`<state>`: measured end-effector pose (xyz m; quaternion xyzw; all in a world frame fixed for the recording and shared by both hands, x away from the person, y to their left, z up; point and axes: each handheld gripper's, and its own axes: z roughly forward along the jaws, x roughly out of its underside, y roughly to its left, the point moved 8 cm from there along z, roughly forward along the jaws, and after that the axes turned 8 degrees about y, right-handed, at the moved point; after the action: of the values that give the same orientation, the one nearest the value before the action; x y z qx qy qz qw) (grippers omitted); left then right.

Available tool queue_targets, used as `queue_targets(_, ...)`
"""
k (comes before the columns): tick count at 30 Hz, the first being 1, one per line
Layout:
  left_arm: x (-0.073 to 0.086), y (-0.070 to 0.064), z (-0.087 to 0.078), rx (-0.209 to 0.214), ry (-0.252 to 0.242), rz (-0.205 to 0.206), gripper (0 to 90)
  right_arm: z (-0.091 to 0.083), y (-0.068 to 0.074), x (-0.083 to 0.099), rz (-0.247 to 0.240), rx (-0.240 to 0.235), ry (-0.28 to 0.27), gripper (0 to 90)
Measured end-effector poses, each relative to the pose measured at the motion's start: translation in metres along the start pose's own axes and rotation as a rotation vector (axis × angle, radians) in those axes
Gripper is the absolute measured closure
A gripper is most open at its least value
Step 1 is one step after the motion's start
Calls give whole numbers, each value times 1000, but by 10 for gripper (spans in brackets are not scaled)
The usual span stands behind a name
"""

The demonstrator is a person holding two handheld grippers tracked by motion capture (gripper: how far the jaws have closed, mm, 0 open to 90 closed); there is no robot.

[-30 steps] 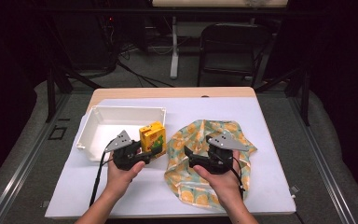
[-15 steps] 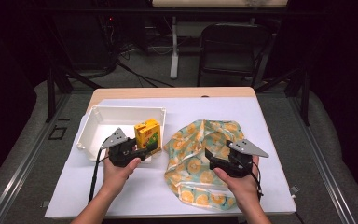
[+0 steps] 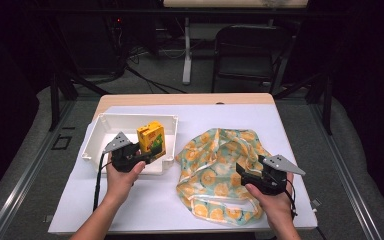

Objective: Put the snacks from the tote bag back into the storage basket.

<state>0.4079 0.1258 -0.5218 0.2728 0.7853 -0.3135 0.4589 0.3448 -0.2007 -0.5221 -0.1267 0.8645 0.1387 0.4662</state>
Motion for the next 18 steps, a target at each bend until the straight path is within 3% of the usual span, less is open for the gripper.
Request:
queue_targets(6, -1, 15, 12, -52, -5, -5, 513, -2, -9, 5, 7, 14, 14, 160)
queue_targets(8, -2, 20, 19, -90, -14, -17, 513, -2, -11, 4, 16, 16, 10, 161)
queue_targets(11, -3, 26, 28, -77, -2, -32, 515, -1, -12, 5, 14, 17, 10, 162)
queue_targets(15, -5, 34, 40, -101, 4, -24, 517, 0, -12, 6, 18, 21, 12, 163)
queue_targets(16, -6, 38, 43, -125, 1, -22, 518, 1, -12, 6, 22, 20, 9, 163)
queue_targets(18, -7, 43, 47, -125, 16, -21, 517, 1, -13, 7, 22, 24, 14, 164)
